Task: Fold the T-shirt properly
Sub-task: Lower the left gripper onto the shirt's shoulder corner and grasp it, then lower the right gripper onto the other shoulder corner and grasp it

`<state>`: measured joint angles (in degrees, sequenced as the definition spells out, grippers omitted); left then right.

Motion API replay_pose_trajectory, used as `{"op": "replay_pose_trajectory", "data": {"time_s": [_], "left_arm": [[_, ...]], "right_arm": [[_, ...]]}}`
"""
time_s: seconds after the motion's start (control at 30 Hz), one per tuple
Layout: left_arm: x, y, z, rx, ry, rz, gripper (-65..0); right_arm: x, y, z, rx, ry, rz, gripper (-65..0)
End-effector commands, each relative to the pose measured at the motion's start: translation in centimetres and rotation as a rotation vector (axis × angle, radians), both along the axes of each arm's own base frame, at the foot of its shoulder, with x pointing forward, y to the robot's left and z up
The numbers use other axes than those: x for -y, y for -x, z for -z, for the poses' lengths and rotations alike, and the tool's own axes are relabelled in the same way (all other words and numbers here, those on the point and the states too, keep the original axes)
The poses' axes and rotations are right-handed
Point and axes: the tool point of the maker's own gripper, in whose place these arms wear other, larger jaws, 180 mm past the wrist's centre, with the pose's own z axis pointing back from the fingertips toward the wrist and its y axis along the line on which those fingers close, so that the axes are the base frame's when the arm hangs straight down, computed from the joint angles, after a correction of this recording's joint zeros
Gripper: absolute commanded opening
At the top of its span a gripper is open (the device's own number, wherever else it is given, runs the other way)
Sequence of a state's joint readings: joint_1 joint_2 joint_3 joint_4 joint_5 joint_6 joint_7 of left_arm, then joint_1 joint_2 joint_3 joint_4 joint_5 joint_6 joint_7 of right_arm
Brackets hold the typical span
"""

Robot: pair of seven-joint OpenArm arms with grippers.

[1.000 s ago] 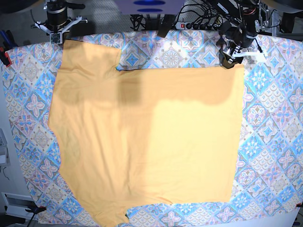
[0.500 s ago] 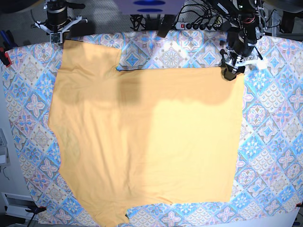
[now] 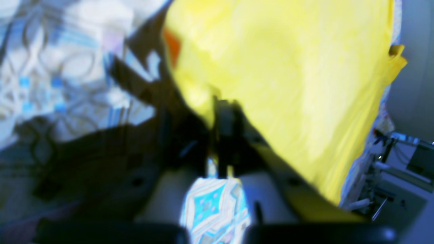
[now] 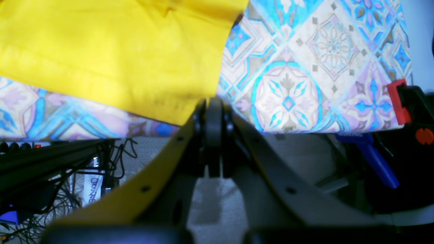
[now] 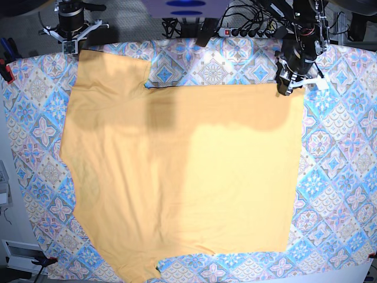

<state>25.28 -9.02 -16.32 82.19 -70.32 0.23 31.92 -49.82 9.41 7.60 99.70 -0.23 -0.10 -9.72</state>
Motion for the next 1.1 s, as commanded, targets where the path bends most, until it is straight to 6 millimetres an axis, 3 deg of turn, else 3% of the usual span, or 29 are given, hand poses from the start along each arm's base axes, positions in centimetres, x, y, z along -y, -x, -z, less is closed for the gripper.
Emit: {"op": "replay_pose_trajectory", "data": {"time_s": [0.0,0.13,0.27,0.47,0.63,0.77,0.93,1.07], "left_arm": [[0.0,0.1,-0.1,-0.004,0.001,0.011,-65.0],[0.0,0.7,0.1,-0.017,-0.001,0.013,-65.0],[0.0,0.8,0.2,-0.020,-0.005,0.015,-65.0],[0.0,0.9,0.2,-0.022,-0.005,0.015,-65.0],[-0.1,1.3,0.3,-0.030,-0.005,0.015,-65.0],[-0.1,1.4,0.3,-0.031,-0.005,0.015,-65.0],[-0.2,1.4,0.3,-0.032,-0.005,0.015,-65.0],[-0.2,1.4,0.3,-0.031,-0.007,0.015,-65.0]], "right_arm": [[0.2,-0.2,-0.6,0.019,0.016,-0.014,-65.0],[0.2,0.4,0.0,-0.052,0.087,-0.080,-60.3],[-1.1,-1.5,0.5,-0.056,0.162,-0.184,-55.6],[-1.1,-3.0,0.6,-0.042,0.204,-0.214,-52.9],[-0.2,-2.4,1.6,-0.120,0.217,-0.172,-47.5],[-0.3,-2.3,1.5,-0.120,0.217,-0.176,-47.1],[-0.9,-0.4,2.1,-0.168,0.207,-0.204,-47.0],[-1.5,0.1,2.7,-0.190,0.200,-0.244,-47.0]]}}
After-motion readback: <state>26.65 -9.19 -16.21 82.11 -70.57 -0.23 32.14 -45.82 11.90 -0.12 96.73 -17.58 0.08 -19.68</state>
